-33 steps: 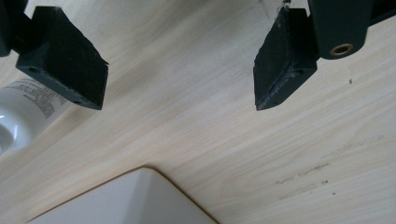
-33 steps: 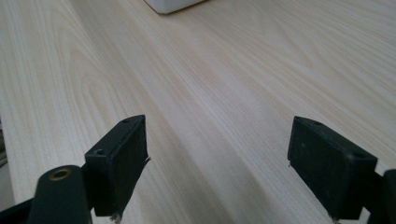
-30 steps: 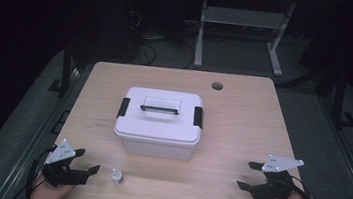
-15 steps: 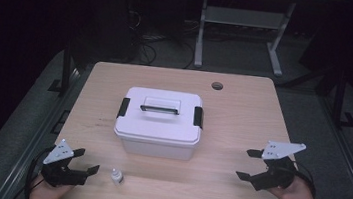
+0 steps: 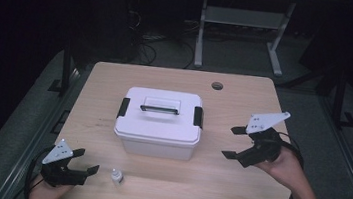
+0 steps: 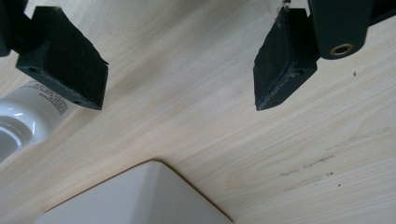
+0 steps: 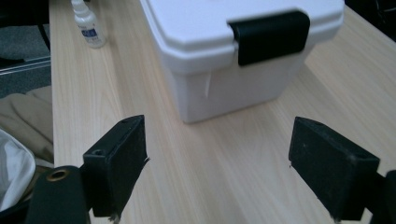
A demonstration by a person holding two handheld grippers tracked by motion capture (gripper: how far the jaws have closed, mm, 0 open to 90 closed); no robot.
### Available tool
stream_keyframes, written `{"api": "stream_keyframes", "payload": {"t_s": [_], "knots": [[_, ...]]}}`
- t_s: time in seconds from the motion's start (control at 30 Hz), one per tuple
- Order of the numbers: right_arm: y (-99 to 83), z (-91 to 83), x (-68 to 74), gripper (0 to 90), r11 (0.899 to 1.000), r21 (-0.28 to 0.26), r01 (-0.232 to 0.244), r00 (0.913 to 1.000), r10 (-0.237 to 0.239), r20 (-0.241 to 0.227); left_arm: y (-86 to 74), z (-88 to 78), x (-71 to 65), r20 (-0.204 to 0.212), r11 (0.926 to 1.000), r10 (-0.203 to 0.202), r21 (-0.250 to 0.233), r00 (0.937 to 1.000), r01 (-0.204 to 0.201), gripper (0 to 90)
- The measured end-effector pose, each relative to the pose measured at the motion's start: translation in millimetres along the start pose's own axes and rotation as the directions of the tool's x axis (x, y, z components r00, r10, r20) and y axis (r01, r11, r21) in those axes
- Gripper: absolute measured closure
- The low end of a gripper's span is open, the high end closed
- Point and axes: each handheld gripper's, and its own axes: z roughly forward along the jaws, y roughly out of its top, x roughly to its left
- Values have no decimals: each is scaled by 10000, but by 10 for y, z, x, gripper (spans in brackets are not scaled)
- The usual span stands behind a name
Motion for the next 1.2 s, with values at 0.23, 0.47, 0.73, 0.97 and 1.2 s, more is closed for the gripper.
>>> {"api": "stream_keyframes", "payload": {"t_s": [0.23,0.47,0.73,0.97,1.2], "knots": [[297,75,-58,187,9993,124,357,9992,-354,-193,-5,-1,8,-17,10000,-37,26,10000,37,179],[522,187,-108,201,9973,301,676,9969,-664,-412,-5,-11,19,-46,10000,-53,-21,10000,53,179],[753,349,-137,173,9958,413,821,9952,-797,-562,-6,-23,25,-99,10000,-58,-58,9999,57,179],[920,464,-160,152,9949,459,903,9924,-861,-874,-11,-31,36,-96,9999,-91,-89,9999,90,179],[1002,583,-186,152,9947,553,871,9908,-808,-1087,-15,-21,47,-85,9999,-120,-87,9999,119,179]]}}
